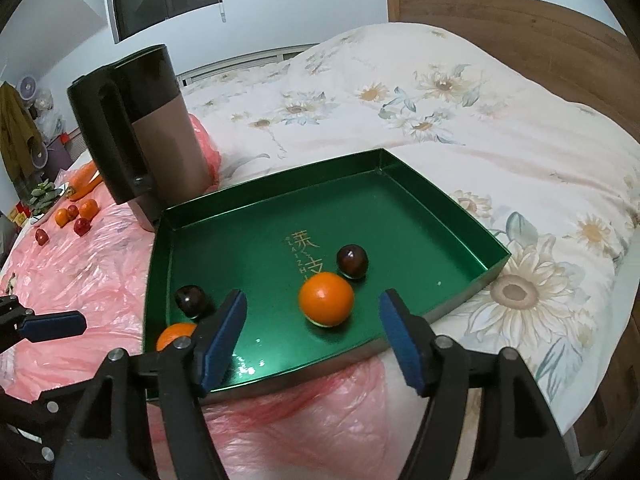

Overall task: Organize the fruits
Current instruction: 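Open the left tool to drop its orange while the right tool lowers its orange, then move both open tools away from the box toward the fruit on the sheet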

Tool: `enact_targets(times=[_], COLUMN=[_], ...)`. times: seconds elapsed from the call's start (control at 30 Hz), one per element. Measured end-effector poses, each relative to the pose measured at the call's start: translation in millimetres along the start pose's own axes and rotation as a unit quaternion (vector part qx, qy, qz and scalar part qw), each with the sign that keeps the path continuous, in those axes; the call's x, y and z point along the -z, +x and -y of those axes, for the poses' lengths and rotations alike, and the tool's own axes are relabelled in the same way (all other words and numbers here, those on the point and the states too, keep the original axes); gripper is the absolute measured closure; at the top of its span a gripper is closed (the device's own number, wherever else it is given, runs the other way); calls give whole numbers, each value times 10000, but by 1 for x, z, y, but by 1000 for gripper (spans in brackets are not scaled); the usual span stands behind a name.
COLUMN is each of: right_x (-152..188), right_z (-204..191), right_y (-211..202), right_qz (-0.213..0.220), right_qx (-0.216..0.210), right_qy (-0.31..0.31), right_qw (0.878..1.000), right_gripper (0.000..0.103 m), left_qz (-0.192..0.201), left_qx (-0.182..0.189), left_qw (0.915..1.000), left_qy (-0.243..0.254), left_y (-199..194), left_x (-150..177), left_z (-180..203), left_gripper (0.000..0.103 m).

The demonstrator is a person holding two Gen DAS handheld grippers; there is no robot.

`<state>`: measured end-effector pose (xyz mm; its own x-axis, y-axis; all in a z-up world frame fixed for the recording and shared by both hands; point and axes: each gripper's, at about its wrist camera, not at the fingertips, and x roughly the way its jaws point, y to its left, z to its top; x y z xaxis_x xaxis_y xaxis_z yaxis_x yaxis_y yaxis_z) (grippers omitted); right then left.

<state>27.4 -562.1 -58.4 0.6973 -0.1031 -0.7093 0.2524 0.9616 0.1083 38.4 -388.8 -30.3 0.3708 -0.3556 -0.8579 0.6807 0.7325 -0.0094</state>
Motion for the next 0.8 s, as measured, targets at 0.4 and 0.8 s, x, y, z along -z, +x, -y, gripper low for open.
enact_targets(times=[0.4, 0.8], right_x=[8, 25], right_z=[-25, -81], right_y=[-23, -45], right_qz=[56, 60], right_qx=[34, -150], right_qy=[-76, -303], right_qw=[9999, 9994], right_gripper=[0, 0], left_qz=[105, 390], left_qx=[-198, -787], left_qw=[9989, 9922], left_qy=[-416, -881], left_y=[-22, -50], left_x=[26, 66], left_z=[-33, -83], left_gripper=[43, 43])
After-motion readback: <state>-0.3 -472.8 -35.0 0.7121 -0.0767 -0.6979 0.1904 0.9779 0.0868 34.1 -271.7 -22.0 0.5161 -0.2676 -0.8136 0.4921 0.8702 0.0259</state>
